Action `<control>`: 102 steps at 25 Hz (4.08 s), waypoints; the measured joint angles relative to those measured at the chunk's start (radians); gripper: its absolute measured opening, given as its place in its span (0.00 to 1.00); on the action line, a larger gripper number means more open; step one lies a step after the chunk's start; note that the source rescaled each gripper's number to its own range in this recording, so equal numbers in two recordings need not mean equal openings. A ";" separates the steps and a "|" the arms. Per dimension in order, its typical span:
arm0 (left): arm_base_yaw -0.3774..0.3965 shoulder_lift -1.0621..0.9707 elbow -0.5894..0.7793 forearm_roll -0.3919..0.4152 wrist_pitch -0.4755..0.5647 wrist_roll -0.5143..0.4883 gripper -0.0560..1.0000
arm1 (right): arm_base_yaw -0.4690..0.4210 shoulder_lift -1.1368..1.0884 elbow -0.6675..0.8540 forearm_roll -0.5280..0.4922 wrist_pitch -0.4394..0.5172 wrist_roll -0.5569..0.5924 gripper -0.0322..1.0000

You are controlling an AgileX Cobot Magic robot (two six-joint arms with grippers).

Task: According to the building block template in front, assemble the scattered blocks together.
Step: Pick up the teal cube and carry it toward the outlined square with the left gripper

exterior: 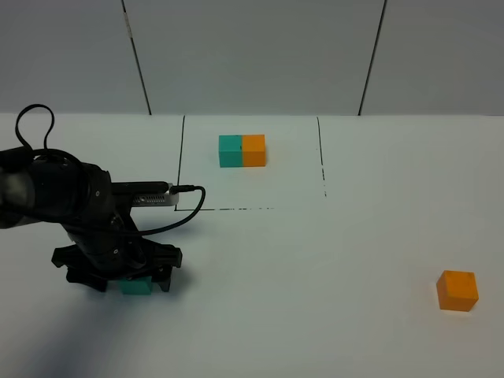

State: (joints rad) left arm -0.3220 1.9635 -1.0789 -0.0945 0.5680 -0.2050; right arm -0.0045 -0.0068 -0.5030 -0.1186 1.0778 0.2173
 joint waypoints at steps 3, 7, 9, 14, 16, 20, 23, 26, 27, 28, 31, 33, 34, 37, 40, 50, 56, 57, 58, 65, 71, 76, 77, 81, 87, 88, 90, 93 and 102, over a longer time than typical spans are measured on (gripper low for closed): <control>0.000 0.016 -0.002 0.000 -0.006 0.001 0.87 | 0.000 0.000 0.000 0.000 0.000 0.000 0.81; 0.000 0.019 -0.005 0.006 -0.001 0.001 0.79 | 0.000 -0.001 0.000 0.000 0.000 0.000 0.81; 0.000 0.020 -0.005 0.013 0.002 0.001 0.71 | 0.000 -0.001 0.000 0.000 0.000 0.000 0.81; 0.000 0.021 -0.007 -0.001 -0.001 -0.008 0.41 | 0.000 -0.001 0.000 0.000 0.000 0.001 0.81; 0.000 0.022 -0.007 -0.024 -0.004 -0.018 0.23 | 0.000 -0.001 0.000 0.000 0.000 0.001 0.81; 0.000 0.022 -0.008 -0.036 0.001 -0.024 0.06 | 0.000 -0.001 0.000 0.000 0.000 0.001 0.81; -0.001 0.022 -0.008 -0.027 0.022 -0.024 0.06 | 0.000 -0.001 0.000 0.000 0.000 0.001 0.81; -0.006 0.016 -0.024 0.030 0.096 -0.013 0.06 | 0.000 -0.001 0.000 0.000 0.000 0.000 0.81; -0.006 0.011 -0.038 0.056 0.128 -0.005 0.06 | 0.000 -0.001 0.000 0.000 0.000 0.000 0.81; -0.006 0.004 -0.058 0.086 0.164 0.012 0.06 | 0.000 -0.001 0.000 0.000 0.000 0.000 0.81; -0.006 -0.040 -0.134 0.143 0.231 0.093 0.06 | 0.000 -0.001 0.000 0.000 0.000 0.000 0.81; -0.007 -0.059 -0.194 0.145 0.271 0.205 0.06 | 0.000 -0.001 0.000 0.000 0.000 0.000 0.81; -0.009 -0.062 -0.229 0.144 0.290 0.266 0.05 | 0.000 -0.001 0.000 0.000 0.000 0.000 0.81; -0.020 -0.062 -0.326 0.139 0.349 0.486 0.05 | 0.000 -0.001 0.000 0.000 0.000 0.000 0.81; -0.038 -0.047 -0.426 0.100 0.421 0.668 0.05 | 0.000 -0.001 0.000 0.000 0.000 0.001 0.81; -0.146 0.149 -0.695 0.057 0.569 0.970 0.05 | 0.000 -0.001 0.000 0.000 0.000 0.001 0.81; -0.226 0.266 -0.810 0.054 0.565 1.042 0.05 | 0.000 -0.001 0.000 0.000 0.000 0.000 0.81; -0.237 0.284 -0.827 0.054 0.565 1.051 0.05 | 0.000 -0.001 0.000 0.000 0.000 0.000 0.81; -0.247 0.304 -0.843 0.054 0.565 1.057 0.05 | 0.000 -0.001 0.000 0.000 0.000 0.000 0.81; -0.290 0.423 -0.937 0.052 0.553 1.084 0.05 | 0.000 -0.001 0.000 0.000 0.000 0.001 0.81; -0.337 0.511 -1.050 0.052 0.565 1.091 0.05 | 0.000 -0.001 0.000 0.000 0.000 0.001 0.81; -0.357 0.569 -1.127 0.054 0.620 1.092 0.05 | 0.000 -0.001 0.000 0.000 0.000 0.001 0.81; -0.357 0.577 -1.129 0.060 0.619 1.092 0.05 | 0.000 -0.001 0.000 0.000 0.000 0.001 0.81; -0.357 0.597 -1.133 0.120 0.619 1.088 0.05 | 0.000 -0.001 0.000 0.000 0.000 0.000 0.81; -0.357 0.600 -1.136 0.133 0.619 1.087 0.05 | 0.000 -0.001 0.000 0.000 0.000 0.001 0.81; -0.357 0.602 -1.136 0.129 0.619 1.087 0.05 | 0.000 -0.001 0.000 0.000 0.000 0.001 0.81; -0.357 0.603 -1.137 0.127 0.619 1.088 0.05 | 0.000 -0.001 0.000 0.000 0.000 0.001 0.81; -0.357 0.607 -1.139 0.127 0.620 1.088 0.05 | 0.000 -0.001 0.000 0.000 0.000 0.001 0.81; -0.357 0.610 -1.142 0.127 0.620 1.112 0.05 | 0.000 -0.001 0.000 0.000 0.000 0.001 0.81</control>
State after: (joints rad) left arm -0.6791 2.5739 -2.2211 0.0323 1.1881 0.9070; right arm -0.0045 -0.0076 -0.5030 -0.1186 1.0778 0.2183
